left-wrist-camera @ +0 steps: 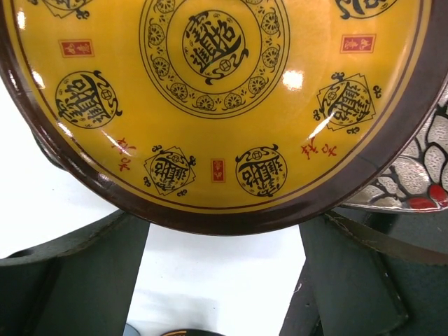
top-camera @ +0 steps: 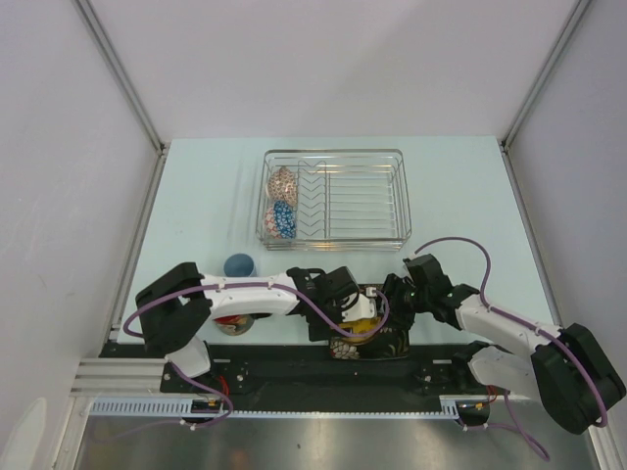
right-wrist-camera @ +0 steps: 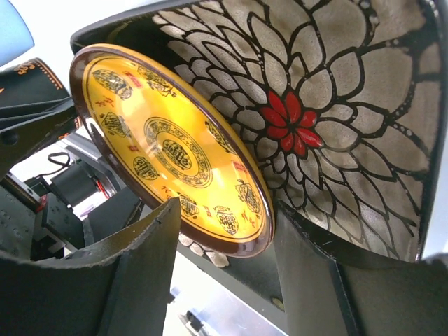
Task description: Load the mixed dishes into the dish rack
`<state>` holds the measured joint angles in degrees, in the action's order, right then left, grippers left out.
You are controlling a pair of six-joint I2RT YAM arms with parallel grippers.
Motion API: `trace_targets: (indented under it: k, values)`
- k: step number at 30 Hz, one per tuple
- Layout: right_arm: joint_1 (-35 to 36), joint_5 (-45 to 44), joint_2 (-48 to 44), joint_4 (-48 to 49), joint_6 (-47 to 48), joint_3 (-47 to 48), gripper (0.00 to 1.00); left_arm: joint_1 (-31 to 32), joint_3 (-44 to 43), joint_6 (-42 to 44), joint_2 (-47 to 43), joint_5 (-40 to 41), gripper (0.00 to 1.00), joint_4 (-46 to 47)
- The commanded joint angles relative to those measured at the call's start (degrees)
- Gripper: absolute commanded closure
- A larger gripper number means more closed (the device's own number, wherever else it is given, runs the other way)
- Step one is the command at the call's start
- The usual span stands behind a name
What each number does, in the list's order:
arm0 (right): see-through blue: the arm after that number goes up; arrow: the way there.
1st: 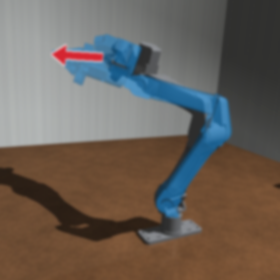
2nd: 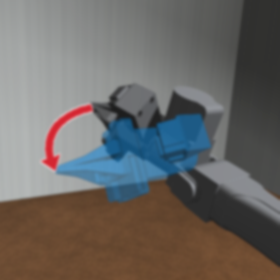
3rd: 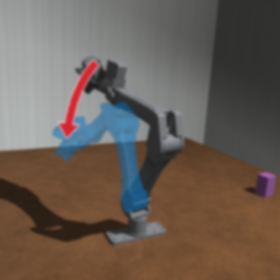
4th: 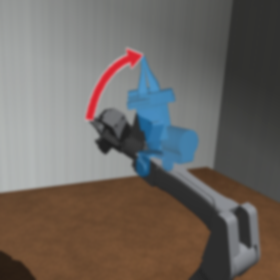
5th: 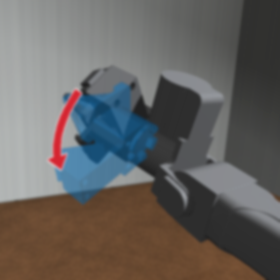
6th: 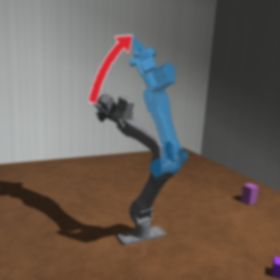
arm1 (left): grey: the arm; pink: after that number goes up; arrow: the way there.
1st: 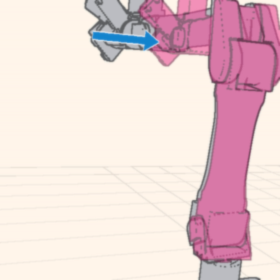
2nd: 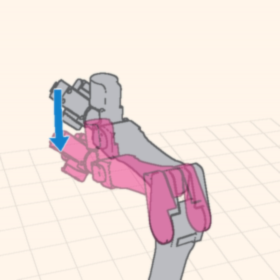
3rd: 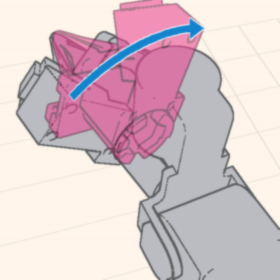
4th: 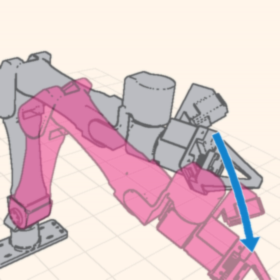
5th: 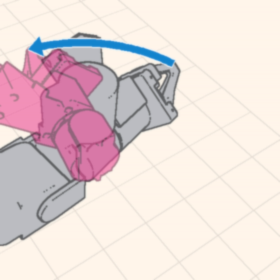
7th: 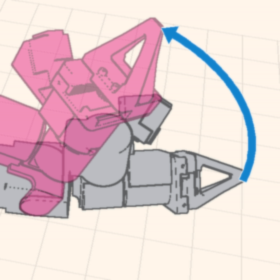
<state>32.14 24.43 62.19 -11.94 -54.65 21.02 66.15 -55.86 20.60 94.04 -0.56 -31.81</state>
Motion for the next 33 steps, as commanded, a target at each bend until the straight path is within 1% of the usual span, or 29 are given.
trace_targets:
  k: [1, 6, 9, 11, 15, 18, 19, 23, 27, 28, 29, 33]
  values:
    - [1.34, 1.24, -3.39, 7.28, -1.42, 2.19, 0.42, 0.3, -1.62, 0.23, 1.41, -1.38, 0.11, 6.24]
    - [1.35, 2.82, -7.17, 10.71, -1.95, 2.19, 0.42, 0.38, -1.71, 0.14, 1.23, -0.59, 0.11, 6.5]
    - [1.52, 3.26, -8.05, 11.42, -2.3, 2.01, 0.41, 0.3, -1.89, 0.23, 1.15, -0.41, 0.11, 6.59]
    - [1.43, 3.35, -7.44, 11.42, -2.39, 1.84, 0.4, 0.3, -1.89, 0.14, 0.97, -0.23, 0.11, 6.85]
    - [1.35, 4.84, -4.98, 16.42, -3.44, 0.52, 0.43, 0.3, -1.89, 0.32, 0.88, 0.2, 0.11, 6.94]
    - [1.52, 5.54, -3.22, 19.32, -3.88, 0.43, 0.51, 0.38, -1.71, 0.58, 0.62, 0.38, 0.11, 6.94]
    - [1.61, 5.63, -2.96, 20.02, -3.97, 0.43, 0.57, 0.3, -1.71, 0.58, 0.71, 0.38, 0.11, 6.94]
    - [1.7, 5.9, -1.55, 23.1, -4.23, 0.43, 0.69, 0.3, -1.98, 0.58, 0.62, 0.38, 0.11, 6.68]
    - [1.87, 5.72, -1.55, 23.9, -4.23, 0.43, 0.79, 0.3, -2.68, 0.41, 0.44, 0.29, 0.12, 6.24]
    - [1.87, 5.72, -1.55, 23.81, -4.15, 0.43, 0.85, 0.38, -2.77, 0.41, 0.44, 0.38, 0.12, 6.15]
    - [1.79, 5.63, -1.64, 23.64, -4.15, 0.52, 0.89, 0.3, -2.94, 0.41, 0.27, 1.95, 0.12, 5.97]
    - [1.79, 5.11, -2.42, 22.32, -3.79, 0.52, 1.0, 0.3, -3.21, 0.76, -1.05, 3.37, 0.12, 5.1]
